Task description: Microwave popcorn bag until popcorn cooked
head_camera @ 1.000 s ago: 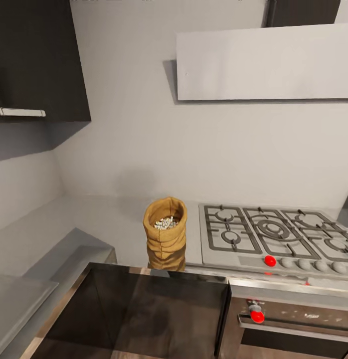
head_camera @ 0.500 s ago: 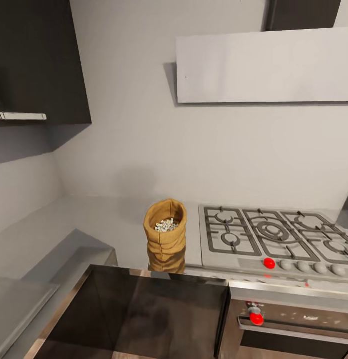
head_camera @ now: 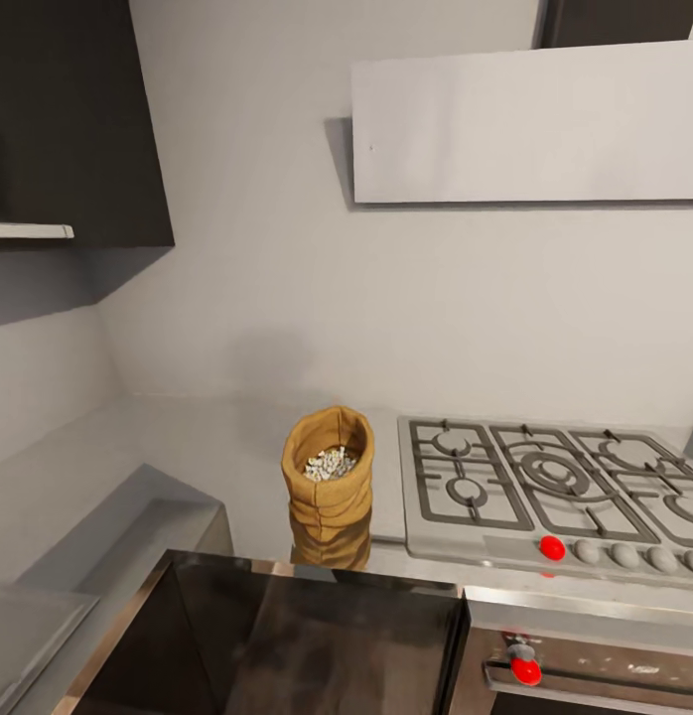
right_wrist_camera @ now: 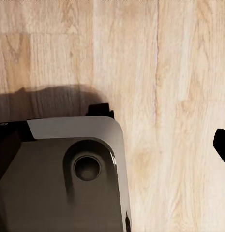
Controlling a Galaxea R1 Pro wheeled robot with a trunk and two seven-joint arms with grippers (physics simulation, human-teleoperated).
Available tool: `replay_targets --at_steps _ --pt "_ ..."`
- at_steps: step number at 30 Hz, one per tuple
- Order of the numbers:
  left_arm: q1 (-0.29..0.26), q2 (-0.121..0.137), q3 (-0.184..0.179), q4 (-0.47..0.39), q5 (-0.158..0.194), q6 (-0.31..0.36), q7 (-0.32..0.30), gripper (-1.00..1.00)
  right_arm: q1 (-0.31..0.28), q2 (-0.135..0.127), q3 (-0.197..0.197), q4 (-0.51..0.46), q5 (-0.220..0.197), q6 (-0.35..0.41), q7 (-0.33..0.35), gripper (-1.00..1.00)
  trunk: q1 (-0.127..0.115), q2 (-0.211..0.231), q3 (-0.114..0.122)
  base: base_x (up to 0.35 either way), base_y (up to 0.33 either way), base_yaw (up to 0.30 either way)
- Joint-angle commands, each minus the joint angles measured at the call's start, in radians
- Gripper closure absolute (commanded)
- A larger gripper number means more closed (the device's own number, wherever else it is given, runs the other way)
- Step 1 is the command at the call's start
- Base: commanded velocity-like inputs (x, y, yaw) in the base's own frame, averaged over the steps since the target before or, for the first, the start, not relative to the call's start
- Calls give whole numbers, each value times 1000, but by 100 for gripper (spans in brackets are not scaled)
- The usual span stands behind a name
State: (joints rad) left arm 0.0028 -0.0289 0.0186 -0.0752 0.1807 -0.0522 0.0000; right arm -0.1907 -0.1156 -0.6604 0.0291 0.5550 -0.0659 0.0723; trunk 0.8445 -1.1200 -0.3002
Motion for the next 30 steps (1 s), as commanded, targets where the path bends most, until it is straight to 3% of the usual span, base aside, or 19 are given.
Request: replay_targets --at_steps 1,23,26,30 --pt "0 0 2 -1 6 -1 0 -100 -1 -1 -8 3 6 -6 1 -100 0 -1 -1 11 0 0" --pt "0 -2 1 1 6 0 -1 -100 -1 -10 -6 -2 14 -5 1 -100 0 -1 -1 1 0 0" --pt "0 -2 0 2 6 0 -1 -100 -1 -10 25 -10 18 -6 1 -100 0 -1 -1 0 0 0" --pt "0 -2 0 3 6 0 -2 -100 -1 -9 97 -15 18 -6 2 -100 0 -1 -1 0 0 0"
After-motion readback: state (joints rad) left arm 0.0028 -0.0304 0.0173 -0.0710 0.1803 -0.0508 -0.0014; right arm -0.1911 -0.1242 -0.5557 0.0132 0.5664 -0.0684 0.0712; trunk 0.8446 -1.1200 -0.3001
